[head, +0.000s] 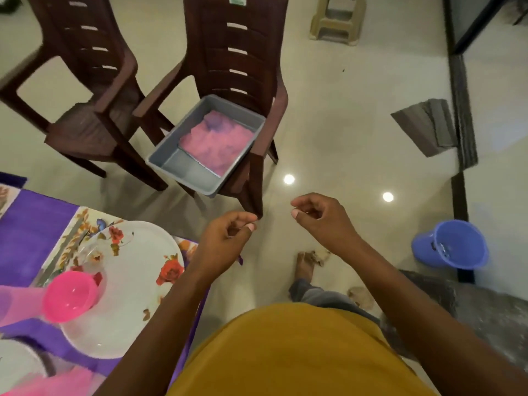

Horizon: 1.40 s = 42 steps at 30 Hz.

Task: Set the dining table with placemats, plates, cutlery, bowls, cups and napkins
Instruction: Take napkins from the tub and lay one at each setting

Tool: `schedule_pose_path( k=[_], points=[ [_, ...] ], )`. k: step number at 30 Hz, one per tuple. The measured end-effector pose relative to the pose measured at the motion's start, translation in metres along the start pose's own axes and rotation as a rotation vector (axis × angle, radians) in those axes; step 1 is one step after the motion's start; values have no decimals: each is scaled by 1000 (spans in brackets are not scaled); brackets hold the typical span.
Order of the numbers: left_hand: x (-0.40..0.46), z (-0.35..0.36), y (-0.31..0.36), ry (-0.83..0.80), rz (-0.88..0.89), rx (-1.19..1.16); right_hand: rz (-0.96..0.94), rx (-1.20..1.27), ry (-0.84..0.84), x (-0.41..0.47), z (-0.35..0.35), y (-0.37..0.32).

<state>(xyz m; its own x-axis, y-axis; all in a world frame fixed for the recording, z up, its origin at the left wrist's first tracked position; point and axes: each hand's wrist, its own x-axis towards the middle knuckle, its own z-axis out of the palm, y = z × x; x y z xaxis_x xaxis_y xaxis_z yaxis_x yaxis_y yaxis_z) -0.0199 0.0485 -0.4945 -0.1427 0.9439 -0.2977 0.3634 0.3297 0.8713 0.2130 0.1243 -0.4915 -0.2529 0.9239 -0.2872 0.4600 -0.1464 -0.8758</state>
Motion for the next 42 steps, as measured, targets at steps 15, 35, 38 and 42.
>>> schedule_pose_path(
  k=[15, 35, 38, 42],
  points=[
    [139, -16, 19, 369, -86, -153, -189, -116, -304, 223, -28, -62],
    [331, -125, -57, 455, -340, -56, -204, -376, -421, 460, 83, -109],
    [357, -121, -77, 464, -413, -31, -186, -433, -445, 500, 108, -84],
    [399, -117, -110, 424, -465, 77, -117, -536, -516, 553, 149, -40]
  ],
)
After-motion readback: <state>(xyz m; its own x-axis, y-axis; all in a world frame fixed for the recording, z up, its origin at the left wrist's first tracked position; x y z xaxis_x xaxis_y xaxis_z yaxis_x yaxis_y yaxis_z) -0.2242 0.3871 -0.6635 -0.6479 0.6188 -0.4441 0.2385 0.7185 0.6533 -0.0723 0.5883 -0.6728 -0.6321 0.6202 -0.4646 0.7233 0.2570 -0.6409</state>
